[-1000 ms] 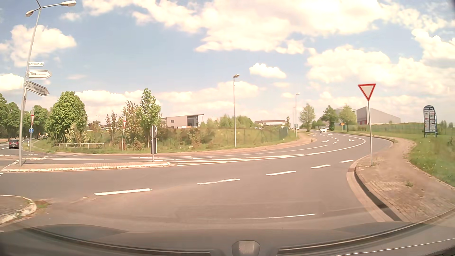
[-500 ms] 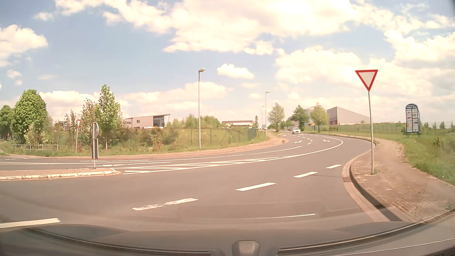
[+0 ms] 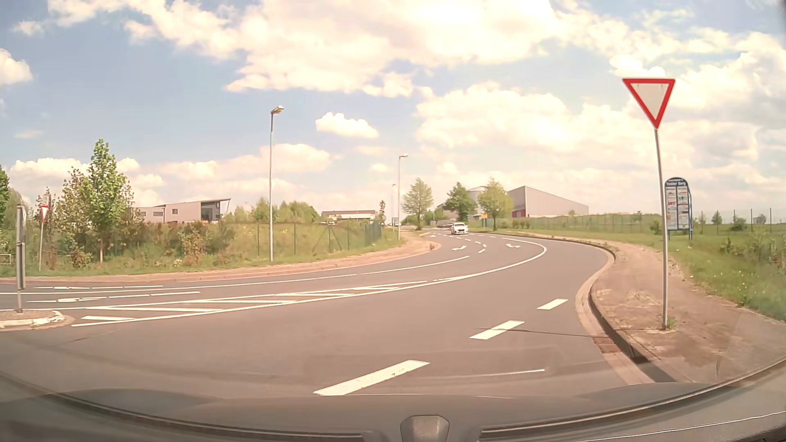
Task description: Follow the waypoints while adhering to traffic rules and regulations
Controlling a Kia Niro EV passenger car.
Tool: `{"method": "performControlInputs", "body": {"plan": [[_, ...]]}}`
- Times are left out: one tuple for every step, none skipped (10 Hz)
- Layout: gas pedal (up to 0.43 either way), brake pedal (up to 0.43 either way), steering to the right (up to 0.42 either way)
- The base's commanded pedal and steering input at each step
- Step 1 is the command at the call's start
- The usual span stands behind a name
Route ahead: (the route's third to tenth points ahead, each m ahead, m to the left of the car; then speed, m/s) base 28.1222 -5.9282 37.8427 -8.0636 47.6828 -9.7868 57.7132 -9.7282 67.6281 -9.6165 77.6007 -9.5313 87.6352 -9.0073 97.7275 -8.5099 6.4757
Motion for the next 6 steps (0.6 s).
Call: {"method": "performControlInputs", "body": {"plan": [[0.130, 0.000, 0.169], [0.130, 0.000, 0.166], [0.130, 0.000, 0.162], [0.130, 0.000, 0.162], [0.130, 0.000, 0.162], [0.130, 0.000, 0.164]]}}
